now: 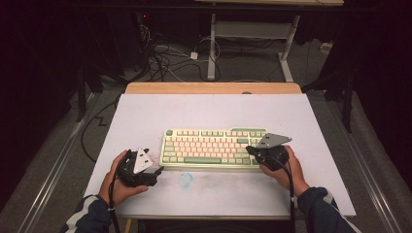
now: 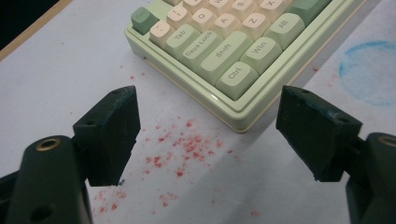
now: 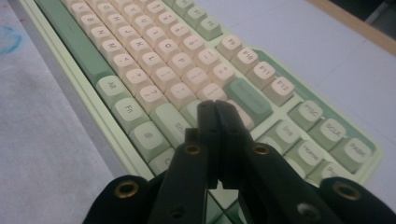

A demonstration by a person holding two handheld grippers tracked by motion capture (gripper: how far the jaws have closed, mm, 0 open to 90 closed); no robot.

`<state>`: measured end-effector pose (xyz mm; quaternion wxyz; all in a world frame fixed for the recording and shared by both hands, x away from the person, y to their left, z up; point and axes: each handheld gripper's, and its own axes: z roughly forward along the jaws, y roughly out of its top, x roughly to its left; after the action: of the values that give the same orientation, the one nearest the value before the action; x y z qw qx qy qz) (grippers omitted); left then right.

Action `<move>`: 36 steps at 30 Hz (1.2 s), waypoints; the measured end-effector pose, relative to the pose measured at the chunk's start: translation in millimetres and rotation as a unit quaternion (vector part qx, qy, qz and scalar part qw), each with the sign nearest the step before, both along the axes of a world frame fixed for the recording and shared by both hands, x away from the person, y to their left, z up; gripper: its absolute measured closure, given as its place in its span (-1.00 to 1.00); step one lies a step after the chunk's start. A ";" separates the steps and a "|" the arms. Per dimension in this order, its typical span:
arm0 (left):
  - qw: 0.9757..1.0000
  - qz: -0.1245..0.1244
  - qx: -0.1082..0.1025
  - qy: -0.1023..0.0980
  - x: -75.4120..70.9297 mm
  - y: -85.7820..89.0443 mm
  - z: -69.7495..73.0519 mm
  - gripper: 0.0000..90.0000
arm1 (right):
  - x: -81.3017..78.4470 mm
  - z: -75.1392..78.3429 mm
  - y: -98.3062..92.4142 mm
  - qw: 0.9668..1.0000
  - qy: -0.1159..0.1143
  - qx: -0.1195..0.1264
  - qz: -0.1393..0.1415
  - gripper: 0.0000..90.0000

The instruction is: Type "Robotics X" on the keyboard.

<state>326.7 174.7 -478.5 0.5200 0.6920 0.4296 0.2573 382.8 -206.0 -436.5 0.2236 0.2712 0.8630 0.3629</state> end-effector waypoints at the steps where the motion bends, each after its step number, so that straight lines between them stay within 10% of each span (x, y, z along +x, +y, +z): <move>1: 1.000 0.000 0.001 0.000 0.1 -0.1 -0.2 -0.55 | 1.4 -1.6 1.5 1.000 0.003 -0.001 0.001 1.00; 18: 1.000 -0.003 0.003 0.002 -1.8 1.1 0.9 -0.55 | 5.2 -12.1 14.2 1.000 0.020 -0.015 0.015 1.00; 24: 0.999 -0.002 -0.033 0.020 -5.6 5.9 7.7 -0.37 | 4.1 -15.2 12.5 1.000 0.024 -0.015 0.013 1.00; 36: 0.998 -0.008 -0.025 0.057 -6.9 13.8 13.7 0.88 | 4.0 -17.3 11.1 1.000 0.019 -0.009 0.009 1.00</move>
<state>319.7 188.6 -464.8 0.5137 0.6956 0.4595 0.2027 386.8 -194.9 -453.8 0.2063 0.2677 0.8729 0.3518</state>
